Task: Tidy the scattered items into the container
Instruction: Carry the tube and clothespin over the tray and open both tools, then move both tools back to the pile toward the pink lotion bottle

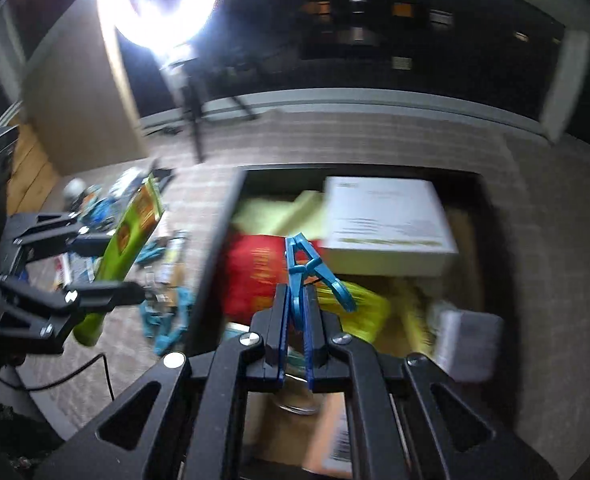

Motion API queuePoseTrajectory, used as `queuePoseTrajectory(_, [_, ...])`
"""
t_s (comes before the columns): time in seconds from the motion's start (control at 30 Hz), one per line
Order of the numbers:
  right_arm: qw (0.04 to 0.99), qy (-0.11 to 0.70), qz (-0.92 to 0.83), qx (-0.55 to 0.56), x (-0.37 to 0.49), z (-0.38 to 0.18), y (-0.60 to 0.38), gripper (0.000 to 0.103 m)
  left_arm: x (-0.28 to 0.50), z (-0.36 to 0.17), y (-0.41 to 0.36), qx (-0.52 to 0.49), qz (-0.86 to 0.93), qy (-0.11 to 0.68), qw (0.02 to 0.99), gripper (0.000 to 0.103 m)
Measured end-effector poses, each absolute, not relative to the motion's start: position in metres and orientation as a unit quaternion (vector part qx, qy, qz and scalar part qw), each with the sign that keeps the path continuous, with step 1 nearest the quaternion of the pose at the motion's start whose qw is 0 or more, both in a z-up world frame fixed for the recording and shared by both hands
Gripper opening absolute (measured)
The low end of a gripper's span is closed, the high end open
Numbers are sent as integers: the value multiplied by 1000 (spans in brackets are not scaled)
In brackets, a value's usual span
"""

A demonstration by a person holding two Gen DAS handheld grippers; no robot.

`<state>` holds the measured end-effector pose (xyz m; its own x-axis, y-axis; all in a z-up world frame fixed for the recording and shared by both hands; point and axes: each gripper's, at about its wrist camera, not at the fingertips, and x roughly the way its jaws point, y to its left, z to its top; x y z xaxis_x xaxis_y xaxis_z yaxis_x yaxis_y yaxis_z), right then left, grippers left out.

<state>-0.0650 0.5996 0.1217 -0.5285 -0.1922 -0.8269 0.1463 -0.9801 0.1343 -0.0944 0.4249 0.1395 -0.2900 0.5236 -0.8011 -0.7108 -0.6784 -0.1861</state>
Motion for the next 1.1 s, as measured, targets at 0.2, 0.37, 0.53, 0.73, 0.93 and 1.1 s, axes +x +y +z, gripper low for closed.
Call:
queuePoseTrajectory(0.2, [39,-46,-887,458,-61,128,635,79,-90,150,467,-451,796,105,391,65])
queuePoseTrajectory(0.37, [31,-45,-893,447,-60,131,642,79,-88,155,472,-441,803,118,384,65])
queuePoseTrajectory(0.53, [38,-46,-891,451,-64,128,638,79,-88,156,466,-441,807,117,375,65])
queuePoseTrajectory(0.73, [61,-33,-889,453,-68,127,619,79,-90,153,450,-443,813,112,361,64])
queuePoseTrajectory(0.93, [111,-22,-887,448,-75,123,584,79,-98,143,404,-458,824,94,319,63])
queuePoseTrajectory(1.1, [142,19,-883,447,-86,121,545,79,-107,128,350,-477,834,79,268,62])
